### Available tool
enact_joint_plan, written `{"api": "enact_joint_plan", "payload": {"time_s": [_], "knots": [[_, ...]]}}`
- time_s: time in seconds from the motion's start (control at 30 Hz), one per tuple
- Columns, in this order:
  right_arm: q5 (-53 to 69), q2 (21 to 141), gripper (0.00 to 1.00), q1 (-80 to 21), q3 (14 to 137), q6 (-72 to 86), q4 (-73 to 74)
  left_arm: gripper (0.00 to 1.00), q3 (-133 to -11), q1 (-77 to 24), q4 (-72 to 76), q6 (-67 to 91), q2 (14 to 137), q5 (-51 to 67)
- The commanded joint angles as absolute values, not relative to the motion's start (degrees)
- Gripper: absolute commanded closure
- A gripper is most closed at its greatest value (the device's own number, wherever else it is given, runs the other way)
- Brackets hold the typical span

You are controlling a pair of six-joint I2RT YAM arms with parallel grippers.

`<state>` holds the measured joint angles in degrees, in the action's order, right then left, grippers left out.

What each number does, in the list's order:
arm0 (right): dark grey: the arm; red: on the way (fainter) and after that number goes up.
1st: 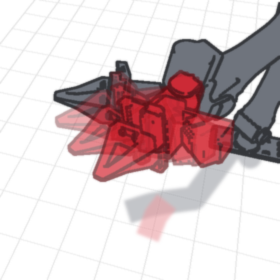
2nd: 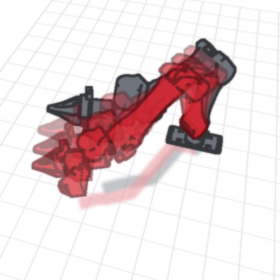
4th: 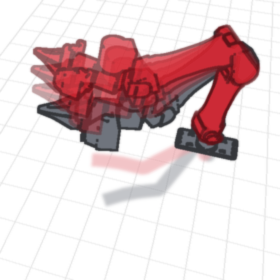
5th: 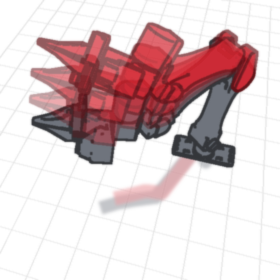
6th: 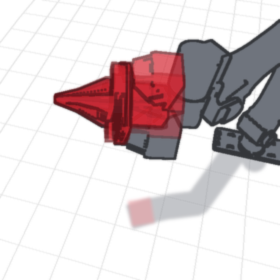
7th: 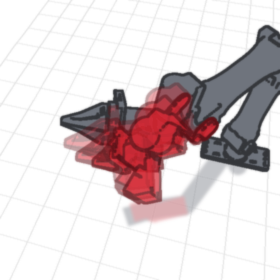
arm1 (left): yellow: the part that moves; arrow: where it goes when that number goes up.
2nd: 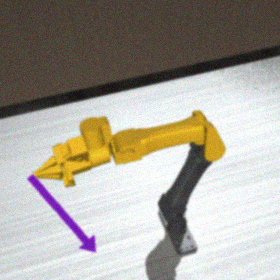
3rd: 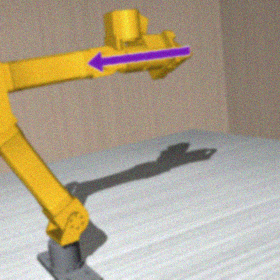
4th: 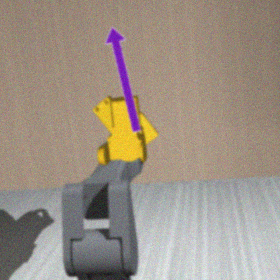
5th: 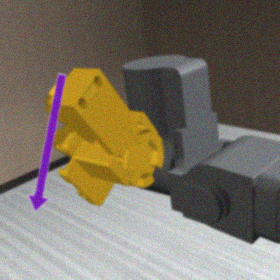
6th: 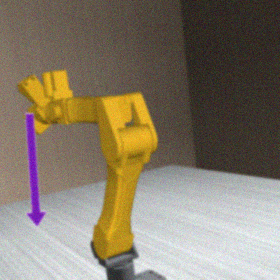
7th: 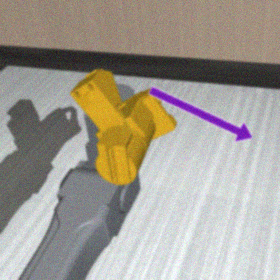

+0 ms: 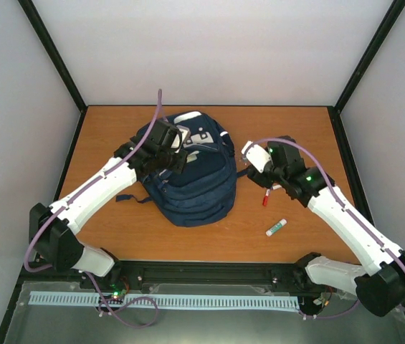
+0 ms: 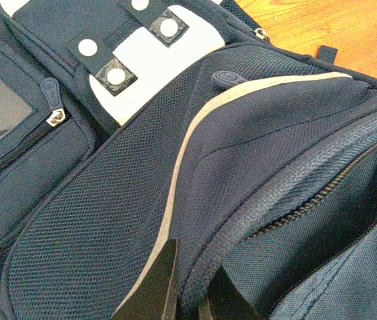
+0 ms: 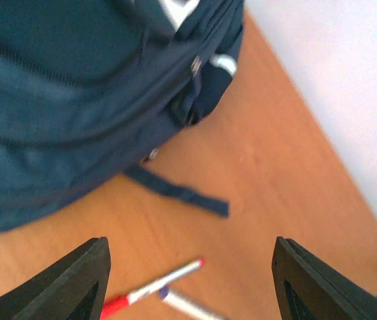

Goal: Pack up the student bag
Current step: Place the stationery in the student bag, then pick up the stationery from the center of the board.

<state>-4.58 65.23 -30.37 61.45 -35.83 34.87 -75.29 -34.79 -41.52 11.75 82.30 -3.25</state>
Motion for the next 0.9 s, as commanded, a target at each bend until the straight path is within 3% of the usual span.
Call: {"api": "enact_joint_plan", "payload": {"time_s": [0.0,0.43,0.57,0.73,0.87], "knots": [[-4.47,62.86,0.31,-27.46,55.55,-30.28,41.46,0.99,-77.48,-34.54,-36.97,12.28,79.55,-1.99],[1.81,53.46,0.31,-3.93,45.55,-42.57,51.47,0.99,-76.61,-34.54,-34.56,9.61,84.25,-0.38],[3.90,51.23,0.31,-2.28,43.98,-47.41,54.57,0.99,-77.43,-34.54,-35.10,9.42,85.56,0.11],[16.66,49.63,0.33,-2.28,44.19,-63.40,67.17,0.99,-76.66,-34.54,-35.15,9.79,85.31,1.81],[17.58,49.81,0.34,-2.29,43.72,-66.33,67.37,0.99,-77.51,-34.54,-35.98,10.35,85.78,3.60]]}}
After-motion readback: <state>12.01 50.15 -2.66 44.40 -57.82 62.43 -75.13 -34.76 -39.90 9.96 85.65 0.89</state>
